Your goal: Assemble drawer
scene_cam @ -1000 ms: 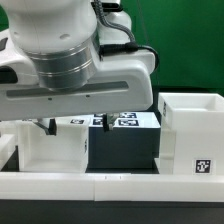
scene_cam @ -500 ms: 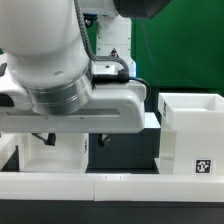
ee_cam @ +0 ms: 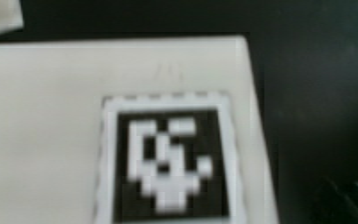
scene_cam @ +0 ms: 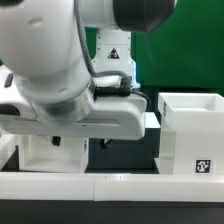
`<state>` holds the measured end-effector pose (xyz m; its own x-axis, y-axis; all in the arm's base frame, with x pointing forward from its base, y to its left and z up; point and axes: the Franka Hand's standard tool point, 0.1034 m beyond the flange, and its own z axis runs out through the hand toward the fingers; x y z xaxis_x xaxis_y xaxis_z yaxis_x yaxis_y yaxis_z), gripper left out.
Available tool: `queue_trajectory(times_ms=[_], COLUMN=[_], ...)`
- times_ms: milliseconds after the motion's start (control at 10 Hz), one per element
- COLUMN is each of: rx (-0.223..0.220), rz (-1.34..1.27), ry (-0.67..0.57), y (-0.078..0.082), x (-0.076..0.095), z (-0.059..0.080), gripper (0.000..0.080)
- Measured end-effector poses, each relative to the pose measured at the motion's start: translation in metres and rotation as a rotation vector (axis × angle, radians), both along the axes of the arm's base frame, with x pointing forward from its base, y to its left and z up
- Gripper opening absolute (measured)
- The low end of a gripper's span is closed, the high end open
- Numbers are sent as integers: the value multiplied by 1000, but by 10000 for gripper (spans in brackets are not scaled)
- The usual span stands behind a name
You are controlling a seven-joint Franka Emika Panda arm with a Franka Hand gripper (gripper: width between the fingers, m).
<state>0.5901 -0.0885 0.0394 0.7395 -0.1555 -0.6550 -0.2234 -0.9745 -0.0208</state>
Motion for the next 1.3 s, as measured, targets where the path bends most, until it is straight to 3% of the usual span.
queue_trajectory(times_ms=[400, 500, 700, 900, 1100, 1300], rx=[-10, -13, -19, -5, -6, -6], rz=[-10, -30, -37, -48, -49, -49], ry=[5, 67, 93, 128, 131, 132], y=[0, 2, -2, 3, 1, 1], x=[0, -10, -7, -25, -26, -26], z=[0, 2, -2, 10, 6, 5], gripper=[649, 649, 649, 649, 649, 397])
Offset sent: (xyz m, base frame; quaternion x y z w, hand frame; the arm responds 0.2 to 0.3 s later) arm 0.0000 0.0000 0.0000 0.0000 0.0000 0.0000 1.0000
